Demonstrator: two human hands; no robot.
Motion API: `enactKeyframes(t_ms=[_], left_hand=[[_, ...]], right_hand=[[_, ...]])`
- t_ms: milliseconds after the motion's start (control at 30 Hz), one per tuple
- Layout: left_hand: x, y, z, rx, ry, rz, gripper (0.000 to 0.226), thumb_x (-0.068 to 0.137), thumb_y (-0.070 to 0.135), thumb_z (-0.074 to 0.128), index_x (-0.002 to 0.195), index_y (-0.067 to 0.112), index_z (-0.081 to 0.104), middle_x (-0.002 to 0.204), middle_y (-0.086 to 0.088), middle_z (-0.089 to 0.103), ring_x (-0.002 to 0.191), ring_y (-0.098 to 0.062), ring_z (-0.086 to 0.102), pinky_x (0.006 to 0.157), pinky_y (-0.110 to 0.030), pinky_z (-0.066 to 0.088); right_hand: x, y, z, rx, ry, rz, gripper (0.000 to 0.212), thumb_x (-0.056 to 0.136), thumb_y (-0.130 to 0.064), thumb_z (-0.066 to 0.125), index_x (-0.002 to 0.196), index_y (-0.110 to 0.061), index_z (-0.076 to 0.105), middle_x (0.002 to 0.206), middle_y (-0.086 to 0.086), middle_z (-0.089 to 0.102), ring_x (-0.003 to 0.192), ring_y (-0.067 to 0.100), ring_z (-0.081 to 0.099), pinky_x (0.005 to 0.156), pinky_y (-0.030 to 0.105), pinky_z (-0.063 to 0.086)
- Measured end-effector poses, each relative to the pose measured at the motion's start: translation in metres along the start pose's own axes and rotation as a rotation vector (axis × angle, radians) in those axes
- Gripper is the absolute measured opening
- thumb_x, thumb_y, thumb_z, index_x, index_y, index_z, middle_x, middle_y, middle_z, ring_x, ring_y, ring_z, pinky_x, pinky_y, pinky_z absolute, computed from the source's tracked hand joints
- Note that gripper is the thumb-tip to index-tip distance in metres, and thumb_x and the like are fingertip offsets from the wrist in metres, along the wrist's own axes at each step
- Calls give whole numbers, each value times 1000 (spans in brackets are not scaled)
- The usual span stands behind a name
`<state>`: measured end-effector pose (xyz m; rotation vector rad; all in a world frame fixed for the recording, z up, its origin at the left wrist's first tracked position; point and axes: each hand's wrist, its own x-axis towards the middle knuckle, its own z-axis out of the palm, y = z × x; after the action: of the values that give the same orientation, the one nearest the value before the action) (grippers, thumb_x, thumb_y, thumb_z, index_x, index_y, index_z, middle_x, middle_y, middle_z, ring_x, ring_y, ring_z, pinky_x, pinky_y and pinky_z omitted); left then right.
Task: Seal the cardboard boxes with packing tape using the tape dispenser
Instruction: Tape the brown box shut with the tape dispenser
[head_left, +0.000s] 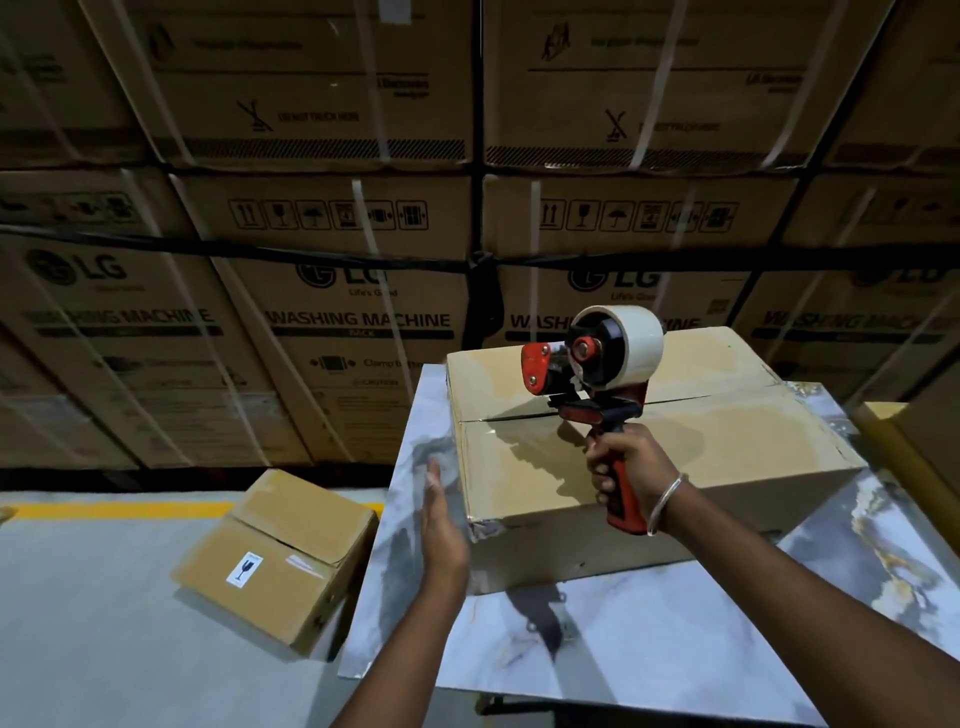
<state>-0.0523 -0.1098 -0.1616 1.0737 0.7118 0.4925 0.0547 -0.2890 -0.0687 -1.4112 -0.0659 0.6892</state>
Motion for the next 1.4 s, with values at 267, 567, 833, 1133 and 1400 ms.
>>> enactKeyframes(t_ms=[267,567,833,1133,1400], left_hand=[[20,-3,0,51,-175,-191,56,102,54,32,138,18,55,124,-12,67,106,-23,68,81,-35,59],[-15,79,38,428,82,430,22,102,23,54,118,19,69,118,5,69,109,-9,62,97,-36,49],[0,105,159,80,-254,-422,42,93,39,64,108,0,62,93,-16,71,87,-28,67,74,-34,53],[-10,70,275,59,-338,-610,10,90,10,57,93,1,60,87,-18,64,77,-21,60,51,-25,56],[-9,42,343,123,-352,-673,25,97,21,49,99,-2,60,79,-16,69,72,-23,64,58,-26,56]], right_hand=[[-1,1,0,-18,-3,-31,17,60,-11,57,66,-11,41,54,4,33,41,18,29,46,22,29],[-1,-4,-39,-146,-66,-112,19,60,-5,58,70,-7,42,54,8,34,38,18,30,44,22,27],[4,-23,-116,-155,-158,-80,43,59,-1,62,98,-1,43,57,3,41,38,18,33,42,22,30],[1,-57,-220,-178,-153,-111,21,60,-6,63,72,-4,46,59,11,37,40,20,33,46,24,28],[-4,-58,-285,-149,-127,-93,22,64,-10,63,72,-7,43,53,9,36,40,21,33,47,27,28]])
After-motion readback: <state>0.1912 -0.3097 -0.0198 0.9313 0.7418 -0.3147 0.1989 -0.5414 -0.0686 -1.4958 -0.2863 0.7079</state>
